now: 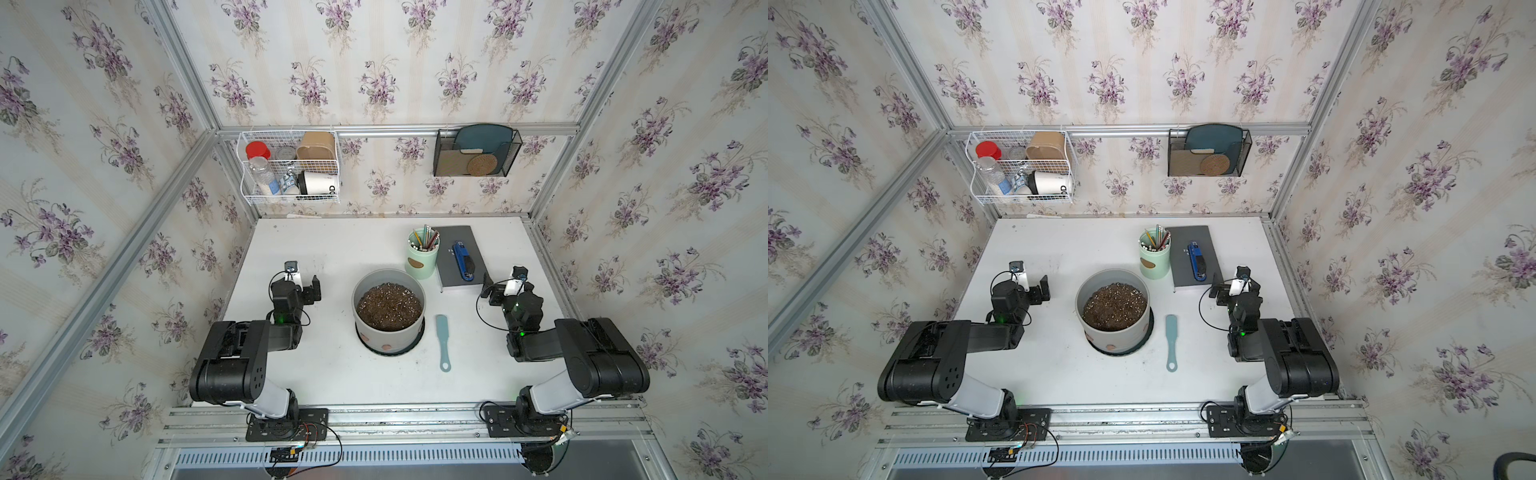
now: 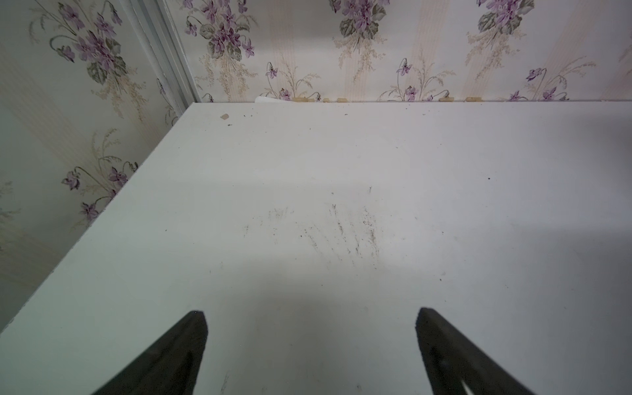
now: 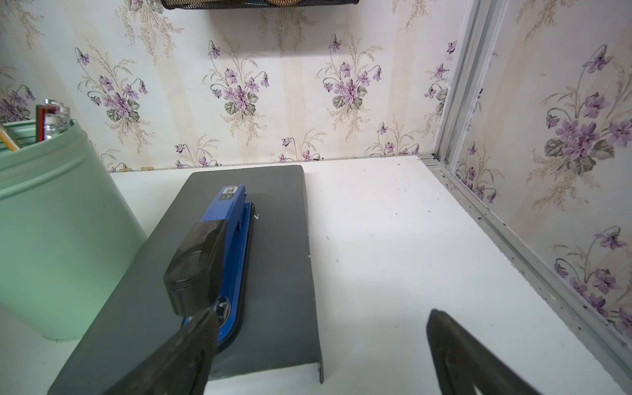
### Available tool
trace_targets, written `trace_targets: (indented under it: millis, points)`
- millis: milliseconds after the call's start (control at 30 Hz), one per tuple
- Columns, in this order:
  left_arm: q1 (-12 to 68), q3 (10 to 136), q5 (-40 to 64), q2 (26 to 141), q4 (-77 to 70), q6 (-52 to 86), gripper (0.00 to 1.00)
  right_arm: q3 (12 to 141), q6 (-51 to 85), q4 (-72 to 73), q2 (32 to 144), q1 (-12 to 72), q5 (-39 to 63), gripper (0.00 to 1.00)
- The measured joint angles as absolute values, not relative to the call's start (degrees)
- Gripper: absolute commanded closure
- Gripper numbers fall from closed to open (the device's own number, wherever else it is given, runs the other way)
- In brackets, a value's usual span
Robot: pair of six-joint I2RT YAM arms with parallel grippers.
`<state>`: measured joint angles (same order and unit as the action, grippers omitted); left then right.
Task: Scrub the dried mud off the ceramic pot
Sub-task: Pick up the brush from the center of the board.
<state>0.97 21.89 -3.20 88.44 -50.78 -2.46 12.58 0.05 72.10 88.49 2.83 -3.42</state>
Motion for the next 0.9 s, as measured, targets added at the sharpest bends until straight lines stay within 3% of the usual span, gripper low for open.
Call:
trace_targets:
  millis: [133, 267, 367, 433, 533, 633, 767, 900]
  points:
    - [2.2, 24.4, -5.9, 82.9, -42.4, -2.5, 0.01, 13.4, 0.4, 68.9, 86.1, 2.9, -4.7, 0.0]
    - [2.2, 37.7, -12.2, 68.2, -25.8, 2.7, 0.0, 27.6, 5.3, 45.2, 66.9, 3.7, -11.6, 0.0]
    - [3.0, 45.1, -12.6, 62.1, -11.7, 9.6, 0.16, 34.8, 14.7, 35.1, 56.3, 3.6, -15.8, 0.0]
    - [4.4, 46.9, -10.5, 57.8, -3.7, 14.2, 0.2, 33.3, 21.8, 30.6, 52.4, 2.0, -17.1, 0.01]
    - [10.0, 47.9, -10.0, 53.3, 7.1, 19.7, 0.31, 37.1, 29.0, 10.9, 56.3, 1.4, -16.2, 0.0]
    - [18.3, 50.1, -9.6, 52.8, 16.3, 21.4, 0.34, 42.8, 33.4, -4.0, 59.7, 5.7, -14.3, 0.0]
    - [26.1, 52.7, -9.4, 53.8, 24.8, 23.7, 0.36, 43.3, 37.4, -18.4, 56.7, 13.8, -15.4, 0.01]
    - [28.2, 57.2, -9.2, 56.7, 29.6, 25.8, 0.44, 44.5, 41.4, -28.3, 60.0, 25.6, -18.6, 0.1]
